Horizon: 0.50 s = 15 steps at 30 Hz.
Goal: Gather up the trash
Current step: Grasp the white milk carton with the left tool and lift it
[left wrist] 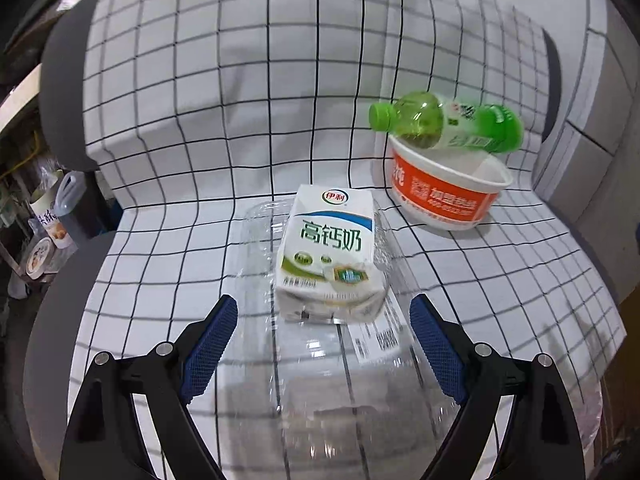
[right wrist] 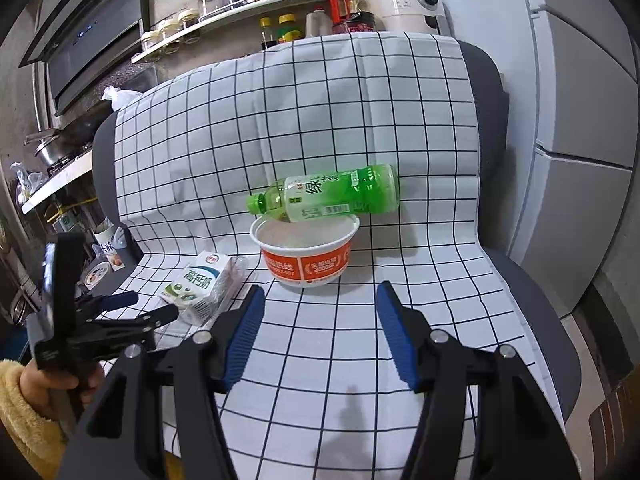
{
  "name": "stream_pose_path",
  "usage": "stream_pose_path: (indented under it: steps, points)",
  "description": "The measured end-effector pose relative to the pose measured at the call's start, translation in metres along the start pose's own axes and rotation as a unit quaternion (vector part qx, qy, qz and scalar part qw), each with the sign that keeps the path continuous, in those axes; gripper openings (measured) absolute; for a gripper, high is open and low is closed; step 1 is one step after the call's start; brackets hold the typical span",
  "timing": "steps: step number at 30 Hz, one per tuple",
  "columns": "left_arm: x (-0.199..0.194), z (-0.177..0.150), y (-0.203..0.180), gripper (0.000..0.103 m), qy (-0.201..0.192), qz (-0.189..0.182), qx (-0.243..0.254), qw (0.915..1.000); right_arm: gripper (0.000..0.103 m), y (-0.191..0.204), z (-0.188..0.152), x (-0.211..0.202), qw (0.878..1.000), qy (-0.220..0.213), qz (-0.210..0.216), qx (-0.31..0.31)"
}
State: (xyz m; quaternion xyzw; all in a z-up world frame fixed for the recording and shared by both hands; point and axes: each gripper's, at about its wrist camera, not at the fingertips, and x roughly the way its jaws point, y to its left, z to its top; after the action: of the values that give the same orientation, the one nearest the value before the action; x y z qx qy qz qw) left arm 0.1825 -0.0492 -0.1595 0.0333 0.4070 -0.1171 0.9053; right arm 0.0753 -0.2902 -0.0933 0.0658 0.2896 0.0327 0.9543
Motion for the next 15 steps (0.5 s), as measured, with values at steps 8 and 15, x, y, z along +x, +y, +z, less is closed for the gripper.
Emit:
stream_pose_path:
  steps: [8,15]
  points:
    - [0.037,0.013,-0.010,0.088,0.058,0.007,0.014,0.9982,0.058,-0.011,0.000,0.010,1.000,0.005,-0.001,0.011]
    - [0.045,0.008,-0.006,0.075,0.063,-0.001,-0.002,0.9980,0.058,-0.014,-0.001,0.010,1.000,0.008,-0.001,0.011]
